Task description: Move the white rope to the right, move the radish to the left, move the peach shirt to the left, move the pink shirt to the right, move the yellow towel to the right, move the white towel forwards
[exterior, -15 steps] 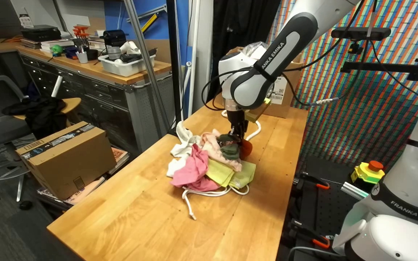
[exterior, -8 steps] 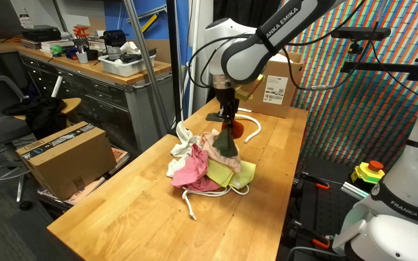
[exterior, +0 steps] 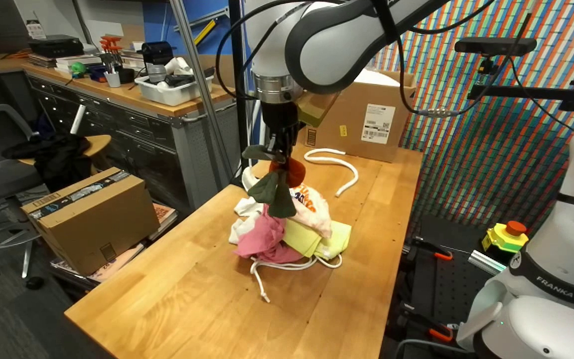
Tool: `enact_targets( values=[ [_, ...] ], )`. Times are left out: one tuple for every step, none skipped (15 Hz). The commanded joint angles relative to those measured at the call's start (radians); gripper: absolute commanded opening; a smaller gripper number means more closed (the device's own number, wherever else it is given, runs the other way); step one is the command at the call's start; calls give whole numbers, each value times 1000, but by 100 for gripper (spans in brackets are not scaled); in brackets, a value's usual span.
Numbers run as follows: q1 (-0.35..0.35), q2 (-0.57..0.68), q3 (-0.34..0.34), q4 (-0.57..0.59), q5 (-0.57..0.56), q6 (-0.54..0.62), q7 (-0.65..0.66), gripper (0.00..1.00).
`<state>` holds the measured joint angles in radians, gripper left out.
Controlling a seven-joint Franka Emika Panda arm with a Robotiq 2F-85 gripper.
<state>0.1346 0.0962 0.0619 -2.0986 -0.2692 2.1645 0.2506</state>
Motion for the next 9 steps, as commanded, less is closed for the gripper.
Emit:
enact_targets(
  values=[
    [39,21,47,54,-20,-38,28,6],
    [53,33,61,70,-21,-53,27,6],
    [64,38,73,83,-18,-66,25,6],
    [76,48,84,99,-20,-82,24,6],
    [89,60,95,117,-23,-95,29,6],
    [100,70,105,134,-17,-107,26,6],
    [113,88,114,152,-17,-106,33,6],
    [124,99,122,167,-11,-110,32,6],
    [136,119,129,182,-11,-95,44,6]
  ],
)
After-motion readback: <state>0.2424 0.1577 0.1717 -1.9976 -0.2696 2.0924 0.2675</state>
